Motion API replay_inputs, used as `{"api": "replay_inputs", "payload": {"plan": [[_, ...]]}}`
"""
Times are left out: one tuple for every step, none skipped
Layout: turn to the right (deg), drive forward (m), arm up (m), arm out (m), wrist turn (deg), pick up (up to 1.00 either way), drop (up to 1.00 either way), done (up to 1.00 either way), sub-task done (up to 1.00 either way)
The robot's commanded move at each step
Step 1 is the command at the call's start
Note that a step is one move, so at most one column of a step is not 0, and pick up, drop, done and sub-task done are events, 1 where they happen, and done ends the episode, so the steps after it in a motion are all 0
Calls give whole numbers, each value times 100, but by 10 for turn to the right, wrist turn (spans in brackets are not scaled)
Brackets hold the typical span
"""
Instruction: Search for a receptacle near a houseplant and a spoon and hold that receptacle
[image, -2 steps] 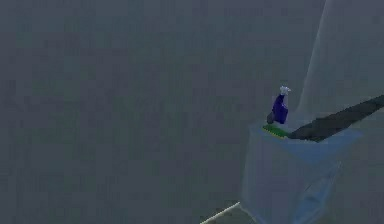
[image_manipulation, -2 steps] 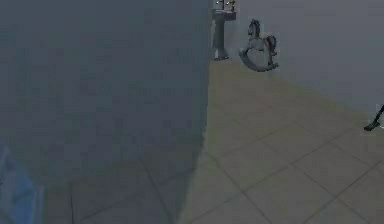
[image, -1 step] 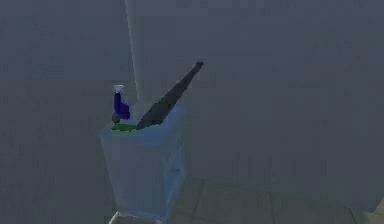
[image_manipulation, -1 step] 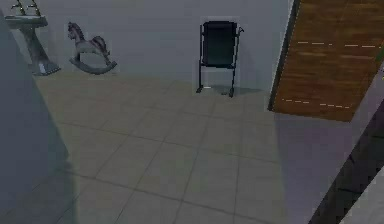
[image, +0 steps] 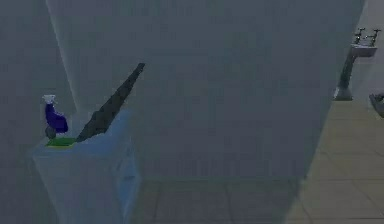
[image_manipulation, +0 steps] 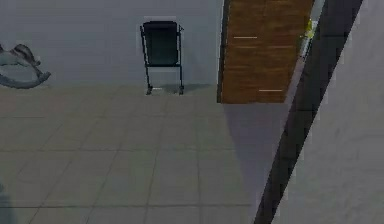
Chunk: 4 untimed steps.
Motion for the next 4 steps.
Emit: {"api": "replay_inputs", "payload": {"plan": [[0,5,0,0,0,0,0,0,0],[450,0,0,0,0,0,0,0,0],[420,0,0,0,0,0,0,0,0],[0,90,0,0,0,0,0,0,0]]}}
